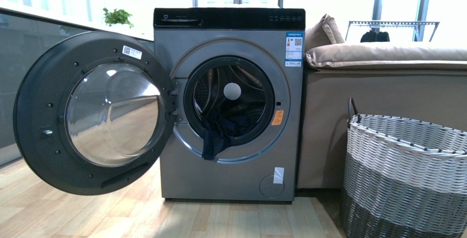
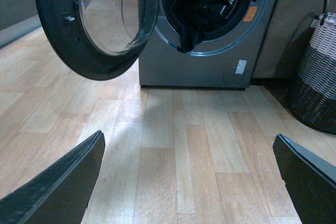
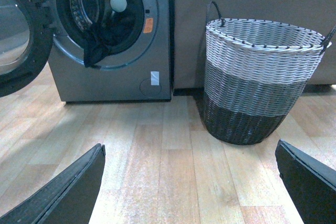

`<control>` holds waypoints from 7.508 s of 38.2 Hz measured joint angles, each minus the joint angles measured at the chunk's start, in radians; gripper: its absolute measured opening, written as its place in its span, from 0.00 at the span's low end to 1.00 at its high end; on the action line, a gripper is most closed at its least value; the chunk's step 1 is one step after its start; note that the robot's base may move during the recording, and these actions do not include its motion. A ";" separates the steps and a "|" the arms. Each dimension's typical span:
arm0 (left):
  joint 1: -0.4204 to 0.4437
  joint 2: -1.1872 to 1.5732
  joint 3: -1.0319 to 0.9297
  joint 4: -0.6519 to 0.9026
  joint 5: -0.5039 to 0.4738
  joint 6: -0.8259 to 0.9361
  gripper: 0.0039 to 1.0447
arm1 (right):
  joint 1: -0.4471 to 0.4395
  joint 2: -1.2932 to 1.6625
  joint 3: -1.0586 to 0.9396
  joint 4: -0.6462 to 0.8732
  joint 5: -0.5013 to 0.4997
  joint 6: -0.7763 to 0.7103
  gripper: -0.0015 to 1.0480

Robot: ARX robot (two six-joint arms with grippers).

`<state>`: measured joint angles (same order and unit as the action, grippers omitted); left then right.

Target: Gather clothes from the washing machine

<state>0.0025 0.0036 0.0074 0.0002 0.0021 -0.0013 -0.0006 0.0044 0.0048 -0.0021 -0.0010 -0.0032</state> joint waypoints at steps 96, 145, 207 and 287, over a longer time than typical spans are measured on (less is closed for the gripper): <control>0.000 -0.002 0.000 -0.001 -0.001 0.000 0.94 | 0.000 0.000 0.000 0.000 0.000 0.000 0.92; 0.000 -0.001 0.000 -0.001 -0.001 0.000 0.94 | 0.000 0.000 0.000 0.000 0.002 0.000 0.92; -0.311 1.320 0.517 0.800 0.031 0.084 0.94 | 0.000 0.000 0.000 0.000 0.000 0.000 0.92; -0.367 2.177 1.353 0.141 -0.229 -0.237 0.94 | 0.000 0.000 0.000 0.000 0.000 0.000 0.92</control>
<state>-0.3645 2.1803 1.3605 0.1413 -0.2264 -0.2379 -0.0006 0.0044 0.0048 -0.0021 -0.0010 -0.0032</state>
